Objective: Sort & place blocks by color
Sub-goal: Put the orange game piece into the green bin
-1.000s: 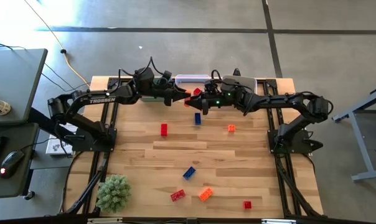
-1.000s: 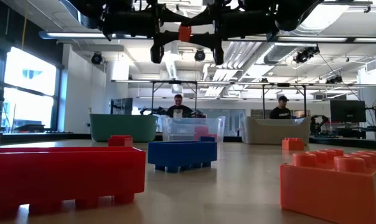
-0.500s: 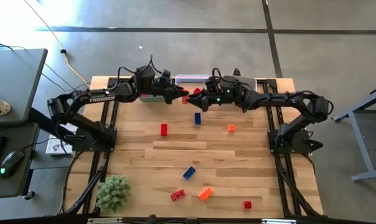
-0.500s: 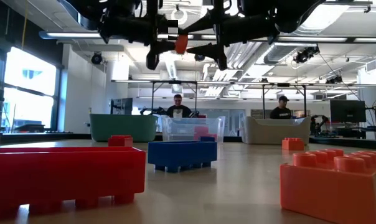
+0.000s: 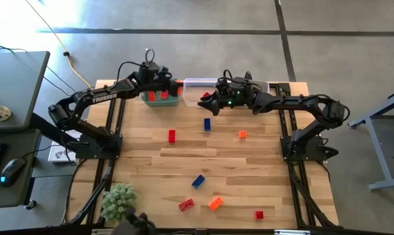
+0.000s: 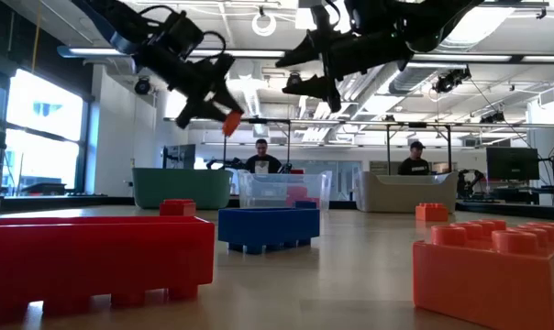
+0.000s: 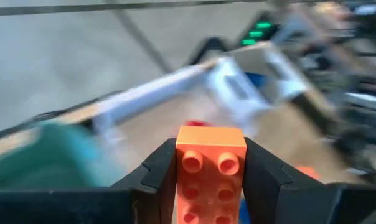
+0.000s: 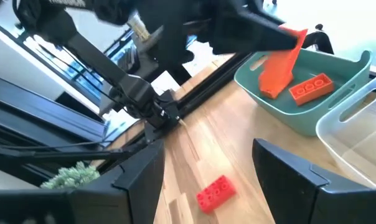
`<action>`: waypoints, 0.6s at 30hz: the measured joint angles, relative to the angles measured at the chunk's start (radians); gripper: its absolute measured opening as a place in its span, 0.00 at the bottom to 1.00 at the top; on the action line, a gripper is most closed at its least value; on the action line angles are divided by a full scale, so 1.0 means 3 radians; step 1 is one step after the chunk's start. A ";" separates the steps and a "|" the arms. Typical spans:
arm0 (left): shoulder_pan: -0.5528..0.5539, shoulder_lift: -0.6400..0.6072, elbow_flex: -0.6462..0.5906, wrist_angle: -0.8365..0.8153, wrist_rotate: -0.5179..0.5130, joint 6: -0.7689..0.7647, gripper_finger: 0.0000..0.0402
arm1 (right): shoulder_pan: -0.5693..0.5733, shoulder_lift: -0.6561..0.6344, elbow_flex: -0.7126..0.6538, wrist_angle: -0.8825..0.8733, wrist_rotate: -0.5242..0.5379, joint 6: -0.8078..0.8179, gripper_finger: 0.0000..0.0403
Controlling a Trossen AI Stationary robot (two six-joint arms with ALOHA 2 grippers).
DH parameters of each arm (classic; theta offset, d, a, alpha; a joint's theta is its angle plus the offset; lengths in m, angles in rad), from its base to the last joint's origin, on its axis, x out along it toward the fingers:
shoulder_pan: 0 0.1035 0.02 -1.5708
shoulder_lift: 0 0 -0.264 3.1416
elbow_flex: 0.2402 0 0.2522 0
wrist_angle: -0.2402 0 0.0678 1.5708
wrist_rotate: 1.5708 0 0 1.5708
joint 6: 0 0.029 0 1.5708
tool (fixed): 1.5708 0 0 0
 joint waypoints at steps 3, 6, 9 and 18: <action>0.0123 0.0001 0.0000 -0.0268 -0.0320 0.0091 0.28 | 0.0000 0.0000 0.0000 -0.0041 0.0000 -0.0036 0.57; 0.0207 0.0001 0.0000 -0.0494 -0.0561 0.0169 0.28 | 0.0000 0.0000 0.0000 -0.0087 0.0015 -0.0037 0.57; 0.0263 0.0000 0.0000 -0.0686 -0.0754 0.0234 0.28 | 0.0000 0.0000 0.0000 -0.0114 0.0028 -0.0037 0.57; 0.0284 0.0001 0.0000 -0.0954 -0.0949 0.0327 0.36 | 0.0000 -0.0001 0.0000 -0.0266 0.0195 -0.0033 0.57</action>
